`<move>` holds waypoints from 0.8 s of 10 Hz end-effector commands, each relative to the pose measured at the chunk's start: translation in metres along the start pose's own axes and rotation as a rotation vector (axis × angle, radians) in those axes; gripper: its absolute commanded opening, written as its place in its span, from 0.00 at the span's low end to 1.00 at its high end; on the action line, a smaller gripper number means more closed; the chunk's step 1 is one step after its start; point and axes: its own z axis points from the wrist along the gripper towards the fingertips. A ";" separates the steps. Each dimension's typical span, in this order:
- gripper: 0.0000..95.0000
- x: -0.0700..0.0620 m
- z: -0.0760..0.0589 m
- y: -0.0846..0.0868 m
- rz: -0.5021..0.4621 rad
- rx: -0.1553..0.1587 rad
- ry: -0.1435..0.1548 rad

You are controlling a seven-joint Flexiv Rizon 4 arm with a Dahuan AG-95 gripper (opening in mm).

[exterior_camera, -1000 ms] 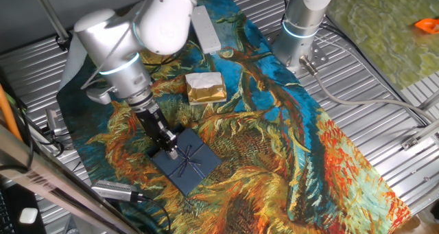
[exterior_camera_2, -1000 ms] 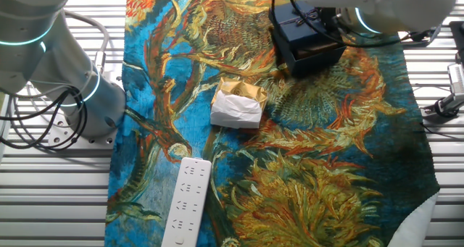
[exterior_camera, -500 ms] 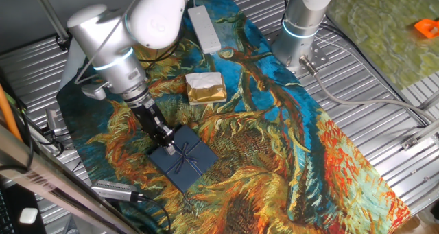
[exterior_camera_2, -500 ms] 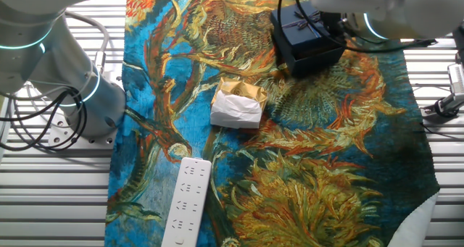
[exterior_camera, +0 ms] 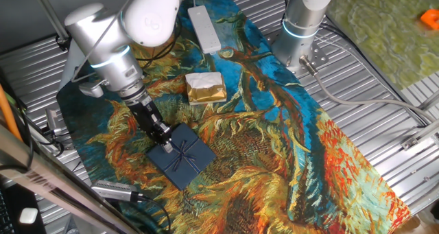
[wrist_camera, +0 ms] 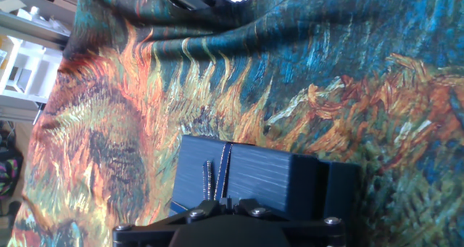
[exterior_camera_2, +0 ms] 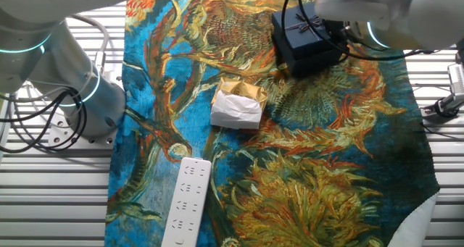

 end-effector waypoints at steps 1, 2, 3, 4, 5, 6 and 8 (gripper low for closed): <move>0.00 0.001 -0.001 0.000 -0.001 -0.001 0.000; 0.00 0.002 -0.001 -0.001 -0.002 -0.002 -0.001; 0.00 0.002 -0.001 -0.001 -0.003 -0.002 0.000; 0.00 0.002 -0.002 -0.001 -0.003 -0.003 0.001; 0.00 0.001 -0.003 -0.002 -0.004 -0.004 0.005; 0.00 0.000 -0.005 -0.004 -0.006 -0.007 0.009; 0.00 -0.001 -0.009 -0.007 -0.010 -0.010 0.010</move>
